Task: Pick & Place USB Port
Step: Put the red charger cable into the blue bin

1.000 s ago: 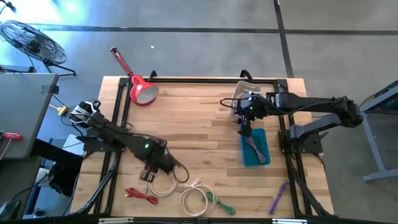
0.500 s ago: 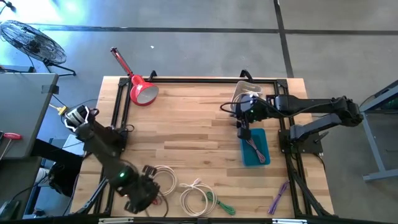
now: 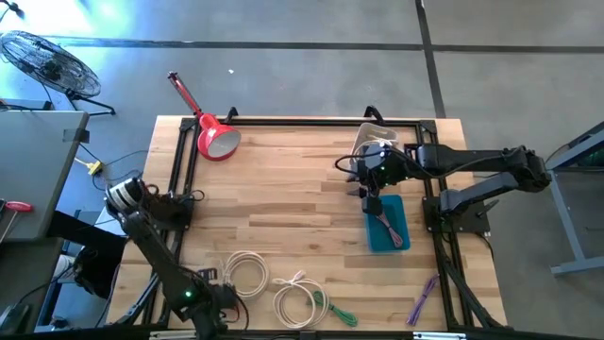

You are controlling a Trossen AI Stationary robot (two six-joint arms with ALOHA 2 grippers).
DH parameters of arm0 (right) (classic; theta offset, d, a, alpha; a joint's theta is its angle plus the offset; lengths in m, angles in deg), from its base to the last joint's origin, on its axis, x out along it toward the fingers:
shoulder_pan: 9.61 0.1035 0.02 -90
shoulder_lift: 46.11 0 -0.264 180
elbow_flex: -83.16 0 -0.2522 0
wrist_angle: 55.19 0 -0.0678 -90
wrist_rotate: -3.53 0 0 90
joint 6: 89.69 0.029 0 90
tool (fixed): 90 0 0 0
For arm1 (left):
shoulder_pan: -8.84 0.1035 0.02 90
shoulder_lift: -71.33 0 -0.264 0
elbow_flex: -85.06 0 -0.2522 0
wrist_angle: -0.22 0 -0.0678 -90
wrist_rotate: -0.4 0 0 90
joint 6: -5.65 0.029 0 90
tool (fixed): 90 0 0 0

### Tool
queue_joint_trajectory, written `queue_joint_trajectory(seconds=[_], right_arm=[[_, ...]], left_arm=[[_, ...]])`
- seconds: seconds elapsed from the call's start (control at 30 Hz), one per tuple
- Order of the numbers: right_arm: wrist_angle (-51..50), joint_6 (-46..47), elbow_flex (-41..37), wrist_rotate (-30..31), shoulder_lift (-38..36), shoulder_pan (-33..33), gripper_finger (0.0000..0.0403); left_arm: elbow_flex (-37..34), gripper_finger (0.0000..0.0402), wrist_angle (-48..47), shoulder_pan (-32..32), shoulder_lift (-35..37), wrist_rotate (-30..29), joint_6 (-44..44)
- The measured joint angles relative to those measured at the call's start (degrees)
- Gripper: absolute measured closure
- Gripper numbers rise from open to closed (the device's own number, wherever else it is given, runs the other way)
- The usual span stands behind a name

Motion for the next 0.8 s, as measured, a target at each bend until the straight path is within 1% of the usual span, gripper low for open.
queue_joint_trajectory(seconds=[0.07, 0.1, 0.2, 0.27, 0.43, 0.6, 0.8], right_arm=[[0.0, 0.0, 0.0, -0.1, 0.0, 0.7, 0.0238], [0.0, 0.0, 0.0, -0.1, 0.0, 1.1, 0.0239], [-0.1, -0.4, 0.0, -0.1, 0.0, 2.6, 0.0242], [-0.1, -0.4, 0.0, -0.1, 0.0, 3.5, 0.0242], [0.0, -0.6, 0.0, -0.1, 0.0, 5.6, 0.0242], [0.2, -1.5, 0.0, 0.3, 0.0, 6.6, 0.0242], [0.2, -1.5, 0.0, 0.4, 0.0, 6.5, 0.0242]], left_arm=[[0.0, 0.0252, 1.3, 0.0, -1.8, 3.5, 5.4], [0.0, 0.0252, 1.4, 0.0, -2.5, 4.3, 7.5], [0.0, 0.0252, 1.2, 0.0, -4.3, 4.2, 12.0], [0.0, 0.0252, 0.1, 0.1, -5.0, 3.9, 13.6], [0.0, 0.0252, -0.5, 0.9, -5.8, 3.7, 12.2], [0.0, 0.0252, -0.2, 0.8, -5.8, -0.7, 11.2], [0.0, 0.0252, -2.0, 0.9, -5.8, -1.1, 11.2]])
